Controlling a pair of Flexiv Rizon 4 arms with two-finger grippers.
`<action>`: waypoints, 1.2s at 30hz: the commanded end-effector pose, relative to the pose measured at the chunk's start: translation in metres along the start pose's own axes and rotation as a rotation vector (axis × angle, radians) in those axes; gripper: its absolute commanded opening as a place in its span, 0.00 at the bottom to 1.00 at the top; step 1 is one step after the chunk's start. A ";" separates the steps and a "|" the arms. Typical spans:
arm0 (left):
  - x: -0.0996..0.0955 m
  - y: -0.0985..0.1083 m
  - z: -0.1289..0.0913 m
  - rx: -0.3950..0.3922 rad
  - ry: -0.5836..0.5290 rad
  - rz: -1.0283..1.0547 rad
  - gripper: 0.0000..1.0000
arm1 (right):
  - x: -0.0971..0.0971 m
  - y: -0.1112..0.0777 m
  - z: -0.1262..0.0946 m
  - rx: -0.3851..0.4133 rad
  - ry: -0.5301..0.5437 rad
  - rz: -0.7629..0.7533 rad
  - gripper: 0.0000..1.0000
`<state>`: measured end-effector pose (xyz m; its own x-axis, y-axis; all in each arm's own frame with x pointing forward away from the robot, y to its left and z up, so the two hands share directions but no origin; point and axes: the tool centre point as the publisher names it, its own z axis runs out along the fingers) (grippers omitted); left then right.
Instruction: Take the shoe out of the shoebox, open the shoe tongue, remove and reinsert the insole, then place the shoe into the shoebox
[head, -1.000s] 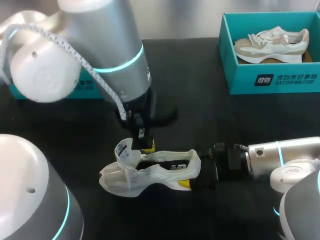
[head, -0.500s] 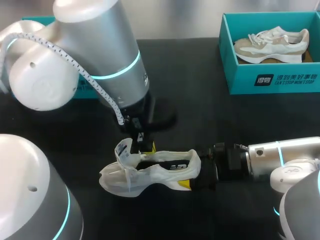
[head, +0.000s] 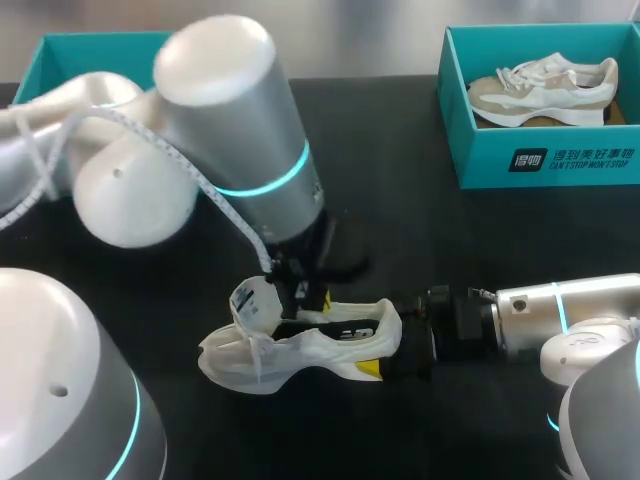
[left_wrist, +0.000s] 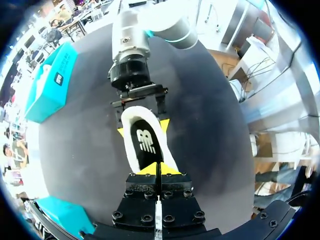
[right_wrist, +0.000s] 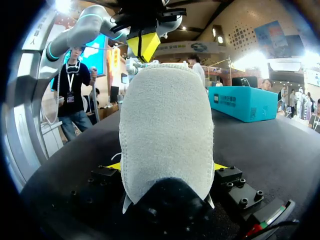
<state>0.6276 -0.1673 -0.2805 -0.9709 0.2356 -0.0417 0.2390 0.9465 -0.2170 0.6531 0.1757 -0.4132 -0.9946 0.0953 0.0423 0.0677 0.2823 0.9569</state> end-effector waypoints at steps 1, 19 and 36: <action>-0.008 -0.014 0.018 -0.004 0.001 0.000 0.00 | 0.000 0.001 0.000 0.005 0.000 0.001 0.00; -0.016 -0.017 0.049 0.013 -0.006 0.018 0.00 | 0.000 0.001 0.000 0.005 0.000 0.001 0.00; -0.021 -0.023 0.083 -0.019 -0.021 0.013 0.00 | 0.000 0.001 0.000 0.005 0.000 0.001 0.00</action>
<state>0.6401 -0.2033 -0.3496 -0.9679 0.2417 -0.0696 0.2510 0.9457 -0.2067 0.6531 0.1757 -0.4132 -0.9945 0.0953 0.0423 0.0678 0.2823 0.9569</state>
